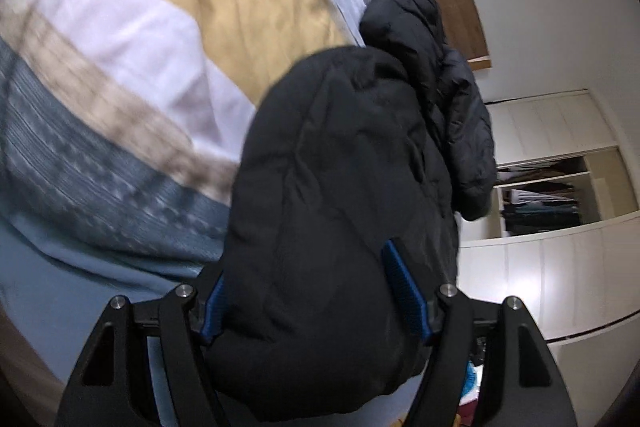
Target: Fold large clothes
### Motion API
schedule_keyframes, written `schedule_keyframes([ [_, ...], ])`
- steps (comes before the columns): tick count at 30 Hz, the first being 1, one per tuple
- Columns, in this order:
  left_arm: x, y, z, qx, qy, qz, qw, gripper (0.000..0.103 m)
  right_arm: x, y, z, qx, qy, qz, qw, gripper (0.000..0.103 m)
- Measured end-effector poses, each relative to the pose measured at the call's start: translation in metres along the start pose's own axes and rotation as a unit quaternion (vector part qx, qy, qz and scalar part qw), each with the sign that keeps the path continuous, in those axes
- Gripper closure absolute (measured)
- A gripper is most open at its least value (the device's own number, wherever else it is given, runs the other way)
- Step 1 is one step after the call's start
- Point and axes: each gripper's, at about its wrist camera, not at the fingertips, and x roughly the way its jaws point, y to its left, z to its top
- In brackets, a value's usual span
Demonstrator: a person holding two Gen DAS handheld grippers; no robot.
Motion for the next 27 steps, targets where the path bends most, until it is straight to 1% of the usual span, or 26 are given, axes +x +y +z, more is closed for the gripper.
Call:
schedule_keyframes([
  [3,0.004,-0.001,-0.006,-0.003,0.011,-0.020,0.9997,0.035,0.007,-0.001,-0.005,0.004,0.014,0.026,1.000,0.001],
  [5,0.005,-0.004,-0.009,0.000,0.013,-0.022,0.9997,0.035,0.010,-0.001,-0.007,0.007,0.020,0.040,0.999,0.004],
  [7,0.006,-0.008,-0.012,0.003,0.012,-0.023,0.9997,0.035,0.012,0.000,-0.008,0.011,0.024,0.050,0.998,0.015],
  [8,0.007,-0.009,-0.013,0.003,0.011,-0.025,0.9996,0.035,0.013,0.000,-0.008,0.012,0.026,0.055,0.998,0.018],
  [10,0.009,-0.015,-0.016,0.006,0.010,-0.023,0.9997,0.035,0.014,-0.001,-0.010,0.013,0.029,0.064,0.997,0.033],
  [11,0.011,-0.017,-0.017,0.009,0.010,-0.020,0.9997,0.036,0.014,-0.002,-0.011,0.012,0.031,0.068,0.997,0.036],
  [13,0.012,-0.021,-0.019,0.011,0.007,-0.010,0.9999,0.036,0.014,-0.003,-0.014,0.010,0.033,0.076,0.996,0.045],
  [14,0.013,-0.022,-0.019,0.012,0.005,-0.004,0.9999,0.037,0.014,-0.002,-0.015,0.009,0.034,0.081,0.996,0.047],
  [16,0.013,-0.027,-0.022,0.018,0.003,0.003,0.9998,0.046,0.014,-0.002,-0.019,0.003,0.038,0.094,0.995,0.059],
  [18,0.012,-0.032,-0.024,0.020,0.003,0.001,0.9998,0.067,0.015,0.004,-0.023,-0.011,0.044,0.104,0.993,0.067],
  [19,0.013,-0.038,-0.027,0.025,0.002,0.003,0.9997,0.071,0.015,0.008,-0.025,-0.022,0.047,0.107,0.993,0.073],
  [21,0.014,-0.047,-0.028,0.031,0.001,0.006,0.9995,0.083,0.014,0.016,-0.026,-0.035,0.045,0.120,0.991,0.081],
  [22,0.015,-0.055,-0.030,0.035,0.001,0.004,0.9994,0.085,0.012,0.022,-0.025,-0.043,0.043,0.128,0.990,0.084],
  [23,0.013,-0.059,-0.030,0.035,0.001,-0.002,0.9994,0.088,0.010,0.028,-0.023,-0.049,0.040,0.134,0.989,0.085],
  [24,0.011,-0.066,-0.030,0.033,0.001,-0.014,0.9993,0.090,0.005,0.036,-0.021,-0.061,0.037,0.143,0.987,0.087],
  [25,0.008,-0.078,-0.028,0.039,-0.002,-0.026,0.9989,0.090,0.000,0.044,-0.018,-0.072,0.031,0.150,0.986,0.088],
  [27,0.001,-0.097,-0.025,0.055,-0.009,-0.035,0.9979,0.091,-0.013,0.056,-0.010,-0.087,0.014,0.164,0.983,0.089],
])
